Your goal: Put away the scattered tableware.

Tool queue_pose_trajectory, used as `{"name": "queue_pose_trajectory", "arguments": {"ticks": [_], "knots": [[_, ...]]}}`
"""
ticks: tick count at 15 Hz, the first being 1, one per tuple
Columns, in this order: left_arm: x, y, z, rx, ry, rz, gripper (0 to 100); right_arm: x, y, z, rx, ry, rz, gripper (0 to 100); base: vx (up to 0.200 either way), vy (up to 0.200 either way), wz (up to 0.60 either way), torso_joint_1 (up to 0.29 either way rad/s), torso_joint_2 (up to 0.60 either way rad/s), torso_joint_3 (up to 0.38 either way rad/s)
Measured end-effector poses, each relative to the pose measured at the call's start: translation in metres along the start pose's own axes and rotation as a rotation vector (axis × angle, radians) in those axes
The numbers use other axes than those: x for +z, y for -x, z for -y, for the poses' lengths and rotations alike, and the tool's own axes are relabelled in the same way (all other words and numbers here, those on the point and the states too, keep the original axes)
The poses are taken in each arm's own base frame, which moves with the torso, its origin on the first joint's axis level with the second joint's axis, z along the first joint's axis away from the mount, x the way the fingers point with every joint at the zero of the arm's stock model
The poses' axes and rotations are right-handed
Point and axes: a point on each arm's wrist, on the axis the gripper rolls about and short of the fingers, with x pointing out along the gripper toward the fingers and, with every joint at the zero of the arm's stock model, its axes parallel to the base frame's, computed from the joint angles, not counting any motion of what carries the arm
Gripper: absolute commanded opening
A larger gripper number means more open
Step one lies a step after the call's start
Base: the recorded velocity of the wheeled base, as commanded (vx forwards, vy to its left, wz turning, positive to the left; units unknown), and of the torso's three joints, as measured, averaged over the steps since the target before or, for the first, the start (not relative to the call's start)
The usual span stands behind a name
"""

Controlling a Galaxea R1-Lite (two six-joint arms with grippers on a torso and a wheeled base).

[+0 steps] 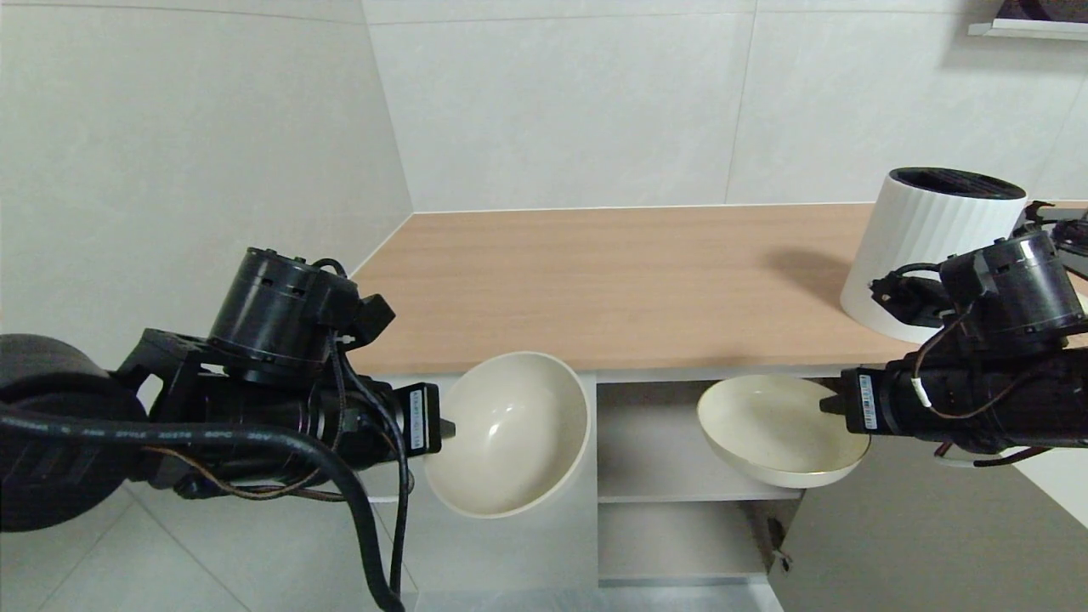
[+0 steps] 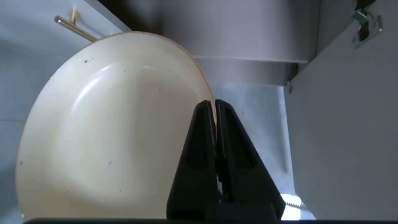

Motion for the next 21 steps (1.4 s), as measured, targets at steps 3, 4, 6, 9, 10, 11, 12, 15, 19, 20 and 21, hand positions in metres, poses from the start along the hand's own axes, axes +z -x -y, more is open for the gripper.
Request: {"name": "queue_pose_trajectory", "arguments": {"ticks": [3, 4, 6, 9, 10, 11, 12, 15, 19, 20, 21], "knots": [[0.0001, -0.001, 0.0, 0.001, 0.0, 0.0, 0, -0.0003, -0.0015, 0.0, -0.002, 0.001, -0.004, 0, 0.0, 0.0, 0.0, -0.025, 0.07, 0.037], [-0.0001, -0.0014, -0.0001, 0.002, 0.0, -0.003, 0, -0.0004, -0.0015, -0.0001, -0.002, 0.001, -0.005, 0, 0.0, 0.0, 0.0, -0.129, 0.32, 0.183], [-0.0001, -0.0019, -0.0001, 0.003, 0.0, -0.004, 0, -0.0005, -0.0016, 0.0, -0.002, 0.001, -0.004, 0, 0.0, 0.0, 0.0, -0.173, 0.43, 0.242], [-0.0002, -0.0022, -0.0002, 0.004, 0.0, -0.005, 0, -0.0006, -0.0017, 0.0, -0.002, 0.001, -0.006, 0, 0.0, 0.0, 0.0, -0.188, 0.47, 0.284], [0.0, -0.0022, -0.0001, 0.004, 0.0, -0.004, 0, -0.0006, -0.0017, 0.0, -0.002, 0.001, -0.006, 0, 0.0, 0.0, 0.0, -0.178, 0.46, 0.29], [-0.0001, -0.0023, -0.0001, 0.004, 0.0, -0.005, 0, -0.0006, -0.0017, 0.0, -0.002, 0.001, -0.006, 0, 0.0, 0.0, 0.0, -0.183, 0.48, 0.3], [-0.0001, -0.0025, -0.0002, 0.004, 0.0, -0.005, 0, -0.0006, -0.0017, 0.0, -0.002, 0.001, -0.006, 0, 0.0, 0.0, 0.0, -0.168, 0.47, 0.286], [-0.0002, -0.0025, -0.0002, 0.004, 0.0, -0.005, 0, -0.0006, -0.0017, 0.0, -0.002, 0.001, -0.006, 0, 0.0, 0.0, 0.0, -0.157, 0.46, 0.302], [-0.0002, -0.0025, -0.0002, 0.004, 0.0, -0.006, 0, -0.0007, -0.0021, 0.0, -0.002, 0.002, -0.007, 0, 0.0, 0.0, 0.0, -0.127, 0.45, 0.322], [-0.0002, -0.0025, -0.0002, 0.004, 0.001, -0.006, 0, -0.0009, -0.0023, 0.0, -0.003, 0.001, -0.008, 0, 0.0, 0.0, 0.0, -0.1, 0.44, 0.349], [-0.0004, -0.0025, -0.0003, 0.006, 0.001, -0.007, 0, -0.0011, -0.0026, 0.0001, -0.003, 0.002, -0.011, 0, 0.0, 0.0, 0.0, -0.041, 0.29, 0.203]]}}
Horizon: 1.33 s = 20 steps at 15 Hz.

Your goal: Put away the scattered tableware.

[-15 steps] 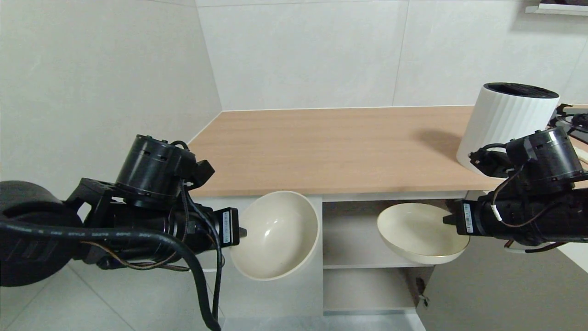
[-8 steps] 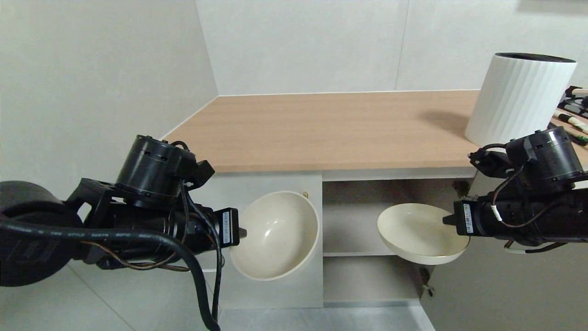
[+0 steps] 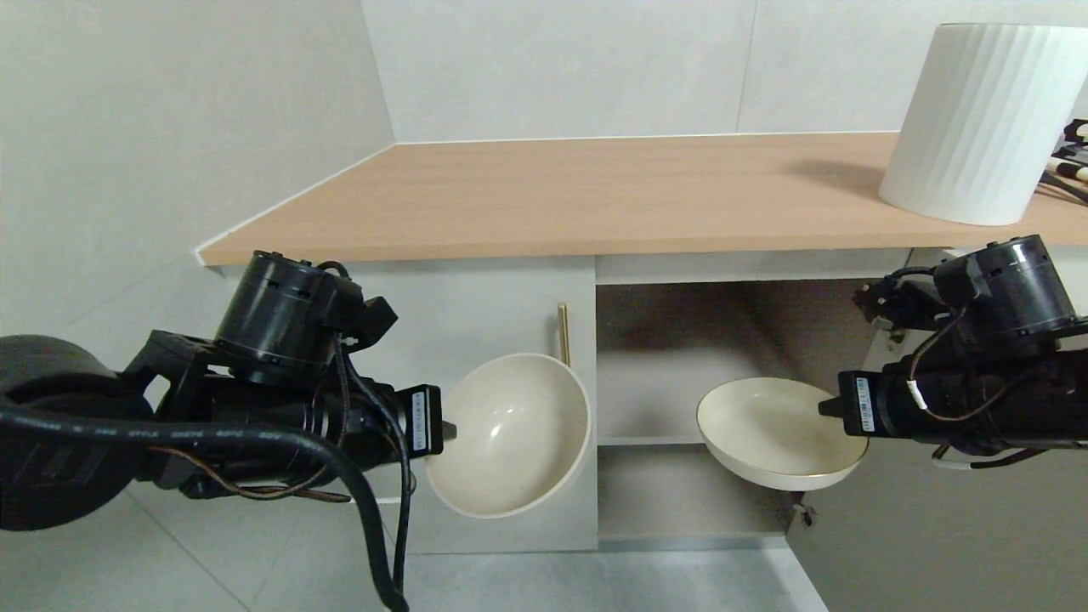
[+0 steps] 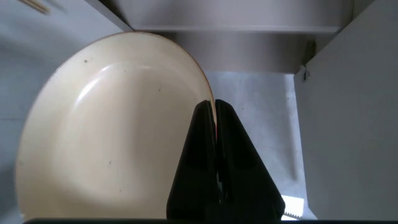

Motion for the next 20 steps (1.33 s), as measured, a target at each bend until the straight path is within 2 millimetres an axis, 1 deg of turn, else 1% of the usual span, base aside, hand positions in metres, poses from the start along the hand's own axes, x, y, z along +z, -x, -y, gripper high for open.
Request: {"name": "queue_pose_trajectory", "arguments": {"ticks": [7, 9, 10, 12, 13, 15, 17, 19, 20], "knots": [[0.0, 0.0, 0.0, 0.002, 0.0, 0.004, 0, -0.001, -0.005, 0.0, -0.004, 0.001, -0.012, 0, 0.0, 0.0, 0.0, -0.015, 0.05, 0.036], [0.001, 0.0, 0.001, -0.002, -0.001, 0.004, 0, 0.0, -0.009, 0.0, -0.004, -0.001, -0.005, 0, 0.0, 0.0, 0.0, 0.0, 0.0, 0.0], [0.001, 0.0, 0.001, -0.002, -0.001, 0.004, 0, 0.002, -0.015, -0.001, -0.007, -0.002, 0.017, 0, 0.0, 0.0, 0.0, 0.0, 0.0, 0.0], [0.001, 0.0, 0.001, -0.003, -0.001, 0.005, 0, 0.004, -0.034, -0.002, -0.036, -0.009, 0.049, 0, 0.0, 0.0, 0.0, 0.0, 0.0, 0.0], [0.001, 0.0, 0.001, -0.003, -0.001, 0.003, 0, 0.004, -0.047, -0.003, -0.049, -0.013, 0.067, 0, 0.0, 0.0, 0.0, 0.0, 0.0, 0.0], [0.0, -0.001, 0.001, -0.003, -0.003, -0.001, 0, 0.004, -0.079, -0.004, -0.064, -0.031, 0.112, 0, 0.0, 0.0, 0.0, 0.0, 0.0, 0.0], [0.0, -0.002, 0.001, -0.002, -0.003, -0.003, 0, 0.004, -0.118, -0.002, -0.076, -0.066, 0.192, 0, 0.0, 0.0, 0.0, 0.0, 0.0, 0.0], [0.0, -0.002, 0.001, -0.002, -0.004, -0.005, 0, 0.004, -0.147, 0.004, -0.096, -0.089, 0.232, 0, 0.0, 0.0, 0.0, 0.0, 0.0, 0.0], [0.0, -0.002, 0.001, -0.001, -0.003, -0.004, 0, 0.002, -0.158, 0.006, -0.108, -0.09, 0.216, 0, 0.0, 0.0, 0.0, 0.0, 0.0, 0.0]]}}
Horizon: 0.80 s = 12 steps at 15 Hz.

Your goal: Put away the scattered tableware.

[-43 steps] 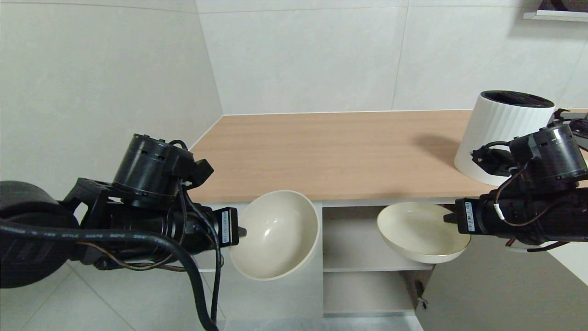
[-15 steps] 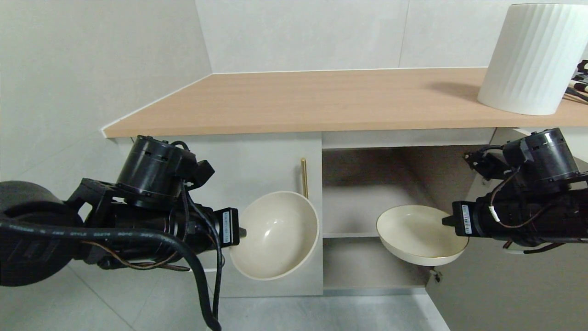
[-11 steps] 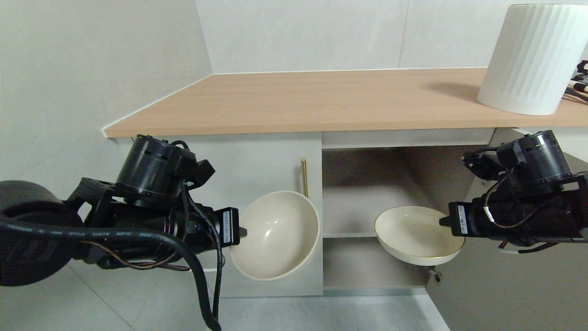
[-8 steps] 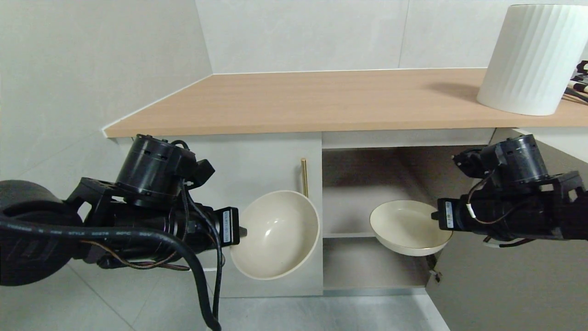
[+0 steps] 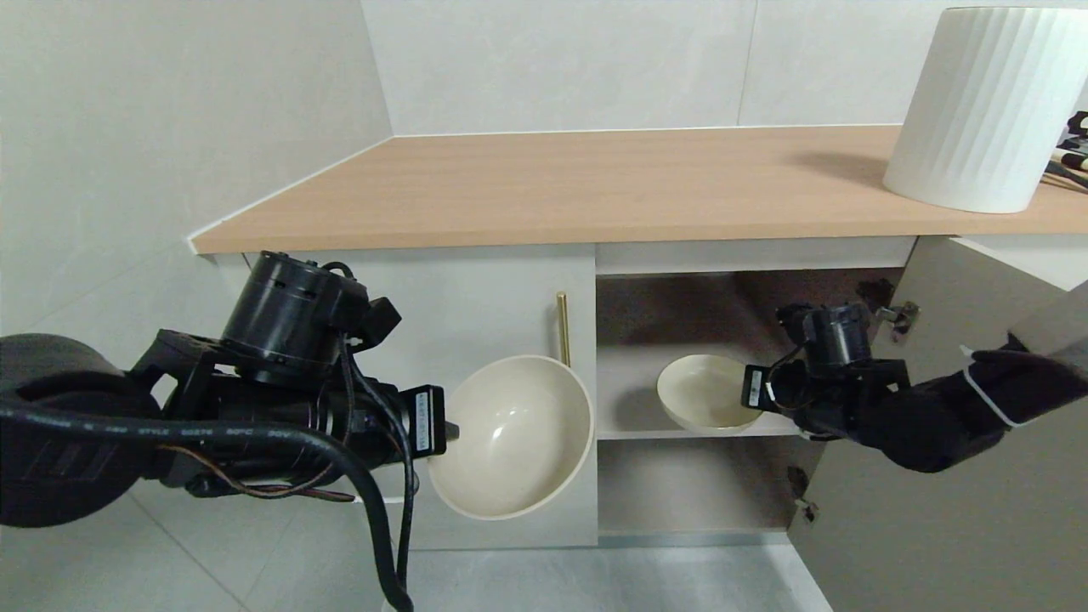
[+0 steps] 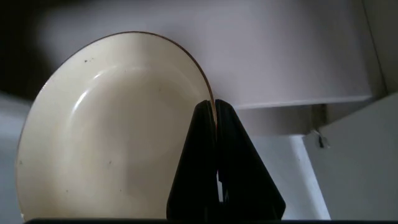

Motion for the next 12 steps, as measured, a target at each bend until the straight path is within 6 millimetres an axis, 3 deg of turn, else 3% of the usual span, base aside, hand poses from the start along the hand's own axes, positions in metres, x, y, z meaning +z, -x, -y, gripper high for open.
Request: {"name": "queue_pose_trajectory", "arguments": {"ticks": [5, 8, 12], "knots": [[-0.002, -0.002, 0.001, 0.002, -0.003, -0.011, 0, 0.006, -0.066, -0.007, -0.04, -0.016, 0.043, 0, 0.0, 0.0, 0.0, 0.0, 0.0, 0.0], [-0.008, -0.009, 0.006, -0.004, -0.022, -0.041, 0, -0.007, -0.097, 0.007, -0.093, -0.032, 0.037, 0, 0.0, 0.0, 0.0, 0.0, 0.0, 0.0], [-0.016, -0.021, 0.013, -0.001, -0.047, -0.089, 0, -0.02, -0.119, 0.032, -0.149, -0.051, 0.032, 0, 0.0, 0.0, 0.0, 0.0, 0.0, 0.0]]}}
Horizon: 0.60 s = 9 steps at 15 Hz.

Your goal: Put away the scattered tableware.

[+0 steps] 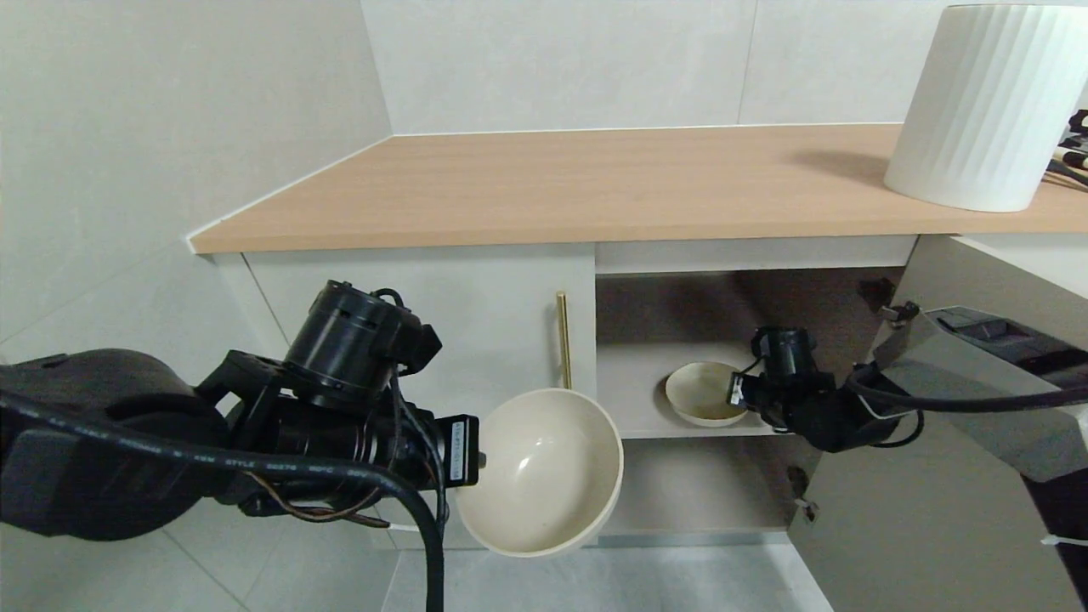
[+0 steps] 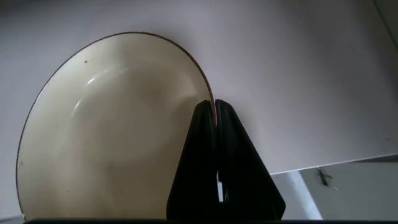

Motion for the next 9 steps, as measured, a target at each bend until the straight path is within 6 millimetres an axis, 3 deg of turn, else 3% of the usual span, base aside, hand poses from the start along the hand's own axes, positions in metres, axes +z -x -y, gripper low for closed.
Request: {"name": "queue_pose_trajectory", "arguments": {"ticks": [9], "knots": [[-0.002, -0.007, 0.0, 0.008, -0.001, -0.02, 0, -0.012, -0.029, 0.005, -0.047, -0.005, 0.014, 0, 0.0, 0.0, 0.0, 0.0, 0.0, 0.0]]}}
